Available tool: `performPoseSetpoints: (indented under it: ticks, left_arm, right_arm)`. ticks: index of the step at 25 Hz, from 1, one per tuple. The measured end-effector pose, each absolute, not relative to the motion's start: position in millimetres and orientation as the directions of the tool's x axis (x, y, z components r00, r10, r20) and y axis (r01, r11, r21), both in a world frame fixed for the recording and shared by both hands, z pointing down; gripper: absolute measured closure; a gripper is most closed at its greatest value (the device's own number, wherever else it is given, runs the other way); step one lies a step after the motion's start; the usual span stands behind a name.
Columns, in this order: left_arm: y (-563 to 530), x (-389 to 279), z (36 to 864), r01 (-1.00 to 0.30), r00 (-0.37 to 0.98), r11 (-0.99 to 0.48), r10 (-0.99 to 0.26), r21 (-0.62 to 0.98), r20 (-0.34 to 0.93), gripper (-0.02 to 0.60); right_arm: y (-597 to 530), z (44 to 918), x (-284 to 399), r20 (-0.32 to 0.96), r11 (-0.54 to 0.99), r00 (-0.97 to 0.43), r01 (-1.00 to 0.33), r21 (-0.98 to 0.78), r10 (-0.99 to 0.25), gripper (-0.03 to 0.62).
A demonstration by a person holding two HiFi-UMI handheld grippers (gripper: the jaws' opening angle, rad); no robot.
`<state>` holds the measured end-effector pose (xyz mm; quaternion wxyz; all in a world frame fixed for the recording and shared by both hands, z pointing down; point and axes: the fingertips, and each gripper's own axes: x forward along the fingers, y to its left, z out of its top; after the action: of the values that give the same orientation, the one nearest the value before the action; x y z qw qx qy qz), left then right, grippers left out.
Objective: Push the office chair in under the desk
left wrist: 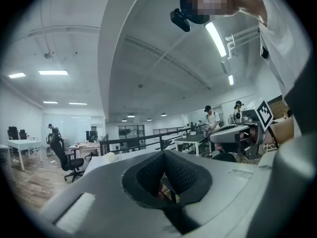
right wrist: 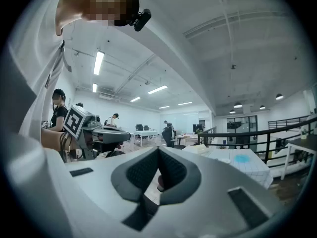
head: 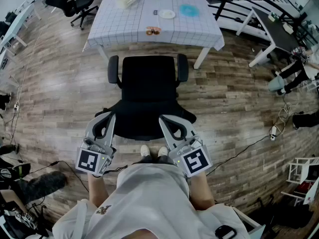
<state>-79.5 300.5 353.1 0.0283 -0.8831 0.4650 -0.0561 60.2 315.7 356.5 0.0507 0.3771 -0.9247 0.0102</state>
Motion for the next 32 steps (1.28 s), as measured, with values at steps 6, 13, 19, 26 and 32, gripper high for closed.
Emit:
performPoseSetpoints:
  ticks: [6,13,19,26,32]
  left_arm:
    - [300.2,-81.3,351.2,-0.808,0.575,-0.580,-0.815,-0.109,0.071,0.578]
    - [310.6,-81.1,344.9,-0.766,0.637,-0.636,-0.770,-0.095,0.022,0.578]
    - [321.8,-74.5,345.8,-0.695,0.698,-0.696,-0.713,-0.182,0.059,0.479]
    - [333.5,-70.2,352.8,-0.628,0.741,-0.740,-0.663,-0.240,0.107,0.423]
    - [347.6,-57.9,356.8,-0.530,0.802,-0.805,-0.578,-0.265,0.153,0.342]
  right_arm:
    - [313.9,354.0,58.4,0.093,0.705,-0.701,-0.710,0.015,-0.707,0.588]
    - [315.8,350.3,63.1,0.067,0.694,-0.692,-0.720,0.013,-0.719,0.588]
    - [322.1,350.2,61.3,0.098,0.725,-0.719,-0.684,0.076,-0.689,0.566]
    - [335.9,357.4,55.3,0.150,0.777,-0.762,-0.618,0.121,-0.630,0.451]
    - [349.0,354.8,51.1,0.150,0.827,-0.817,-0.527,0.196,-0.557,0.402]
